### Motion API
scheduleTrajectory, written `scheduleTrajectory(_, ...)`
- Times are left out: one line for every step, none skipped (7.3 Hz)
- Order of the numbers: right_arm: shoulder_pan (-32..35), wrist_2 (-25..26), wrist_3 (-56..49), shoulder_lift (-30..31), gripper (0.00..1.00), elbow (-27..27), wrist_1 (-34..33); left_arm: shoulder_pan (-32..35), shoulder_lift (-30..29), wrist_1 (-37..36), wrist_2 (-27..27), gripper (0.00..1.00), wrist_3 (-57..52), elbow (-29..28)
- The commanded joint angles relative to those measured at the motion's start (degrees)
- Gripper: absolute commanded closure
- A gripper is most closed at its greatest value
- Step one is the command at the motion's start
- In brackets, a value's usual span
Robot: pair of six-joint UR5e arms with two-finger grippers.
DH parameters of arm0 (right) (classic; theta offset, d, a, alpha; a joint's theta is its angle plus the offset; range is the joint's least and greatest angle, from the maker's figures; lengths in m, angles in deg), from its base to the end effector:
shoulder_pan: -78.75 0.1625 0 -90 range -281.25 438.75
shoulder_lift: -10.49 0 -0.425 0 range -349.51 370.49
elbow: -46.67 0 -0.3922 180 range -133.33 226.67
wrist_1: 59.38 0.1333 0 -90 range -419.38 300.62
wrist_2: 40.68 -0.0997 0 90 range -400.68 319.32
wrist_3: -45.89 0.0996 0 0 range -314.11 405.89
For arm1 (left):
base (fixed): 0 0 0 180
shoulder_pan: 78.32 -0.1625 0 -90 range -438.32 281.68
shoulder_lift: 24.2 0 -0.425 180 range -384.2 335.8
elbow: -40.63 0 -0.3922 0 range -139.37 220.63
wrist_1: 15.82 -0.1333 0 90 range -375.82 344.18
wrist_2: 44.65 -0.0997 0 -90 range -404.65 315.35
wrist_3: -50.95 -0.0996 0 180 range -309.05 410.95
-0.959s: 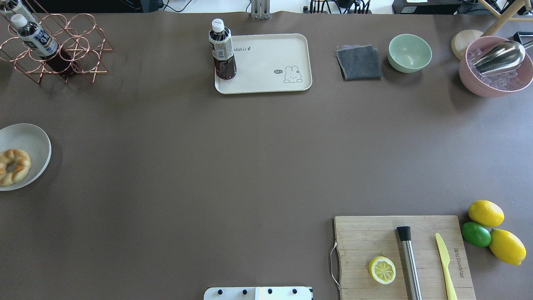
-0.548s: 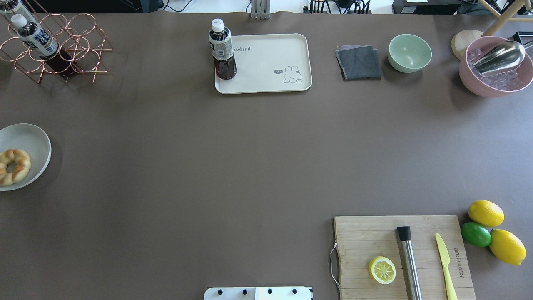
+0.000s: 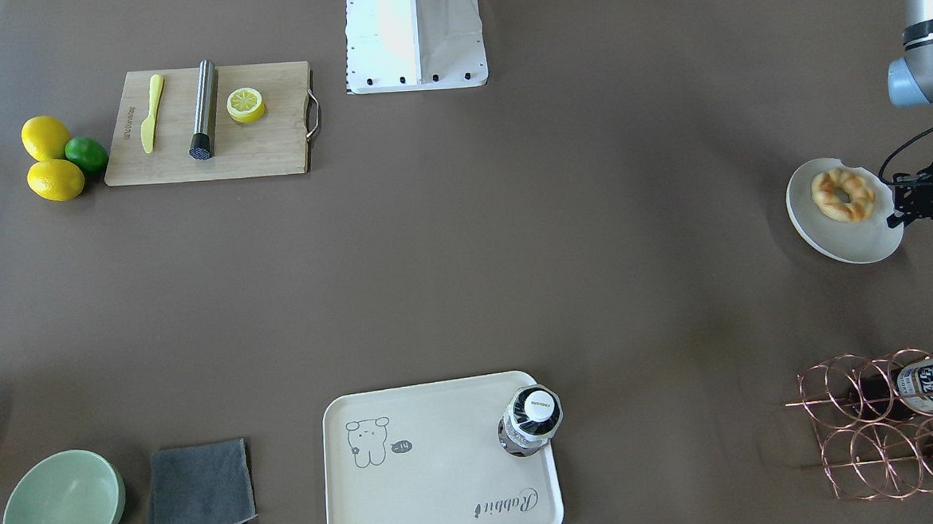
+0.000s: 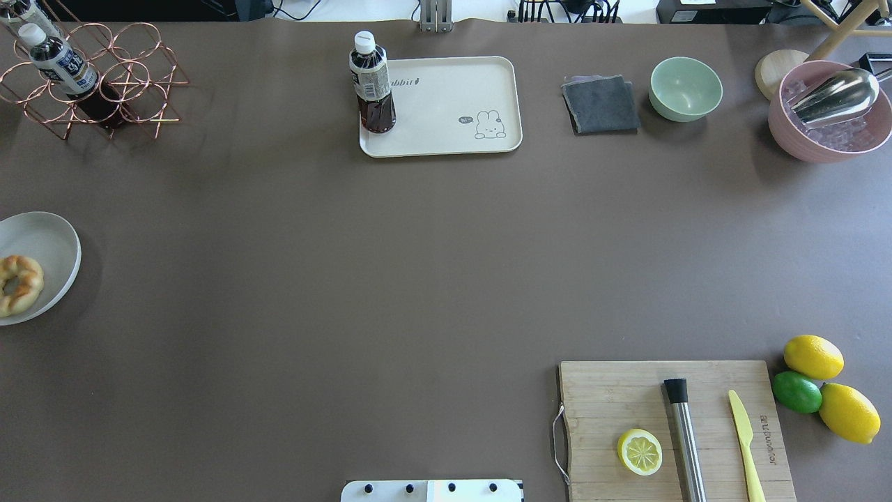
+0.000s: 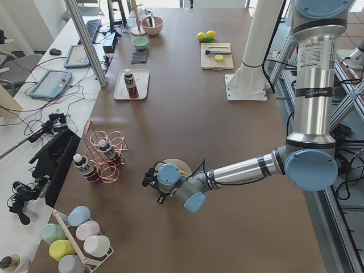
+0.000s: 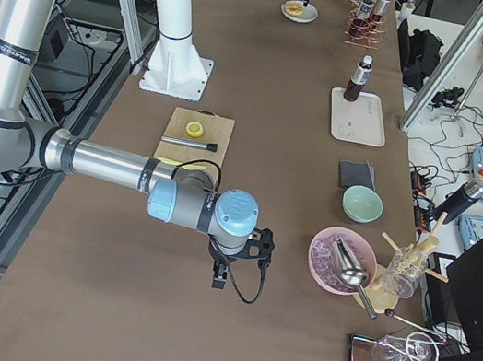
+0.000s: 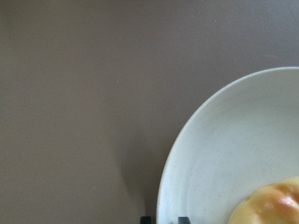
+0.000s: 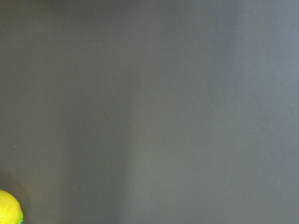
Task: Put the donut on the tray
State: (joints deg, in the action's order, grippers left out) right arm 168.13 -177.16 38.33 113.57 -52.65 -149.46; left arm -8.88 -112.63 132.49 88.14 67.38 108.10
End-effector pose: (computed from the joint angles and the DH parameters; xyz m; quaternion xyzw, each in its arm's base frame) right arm 0.0569 -0.3907 0.6773 -0.0069 -0.3955 -0.0523 0.9169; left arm 0.1036 -0.4630 0.7519 0.1491 0.4175 0.1393 0.8855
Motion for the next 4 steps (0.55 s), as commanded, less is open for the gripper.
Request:
scheduleTrajectory(0.0, -0.1, 0.0, -0.16, 0.0, -0.52, 0.0, 0.08, 0.02, 0.22, 0.62, 1.0, 0.8, 1.69)
scheduleTrajectory(0.0, -0.28, 0.09, -0.16, 0.0, -1.57, 0.0, 0.09, -0.16, -0.22, 2.36, 1.0, 3.85, 3.35)
scheduleTrajectory(0.0, -0.46, 0.18, -0.16, 0.0, -1.93, 0.0, 0.09, -0.86, -0.57, 2.47, 1.0, 11.36, 6.15)
scheduleTrajectory(-0.52, -1.33, 0.18, -0.16, 0.0, -1.84, -0.09, -0.26, -2.6, -1.09, 2.99, 1.0, 16.31, 7.49)
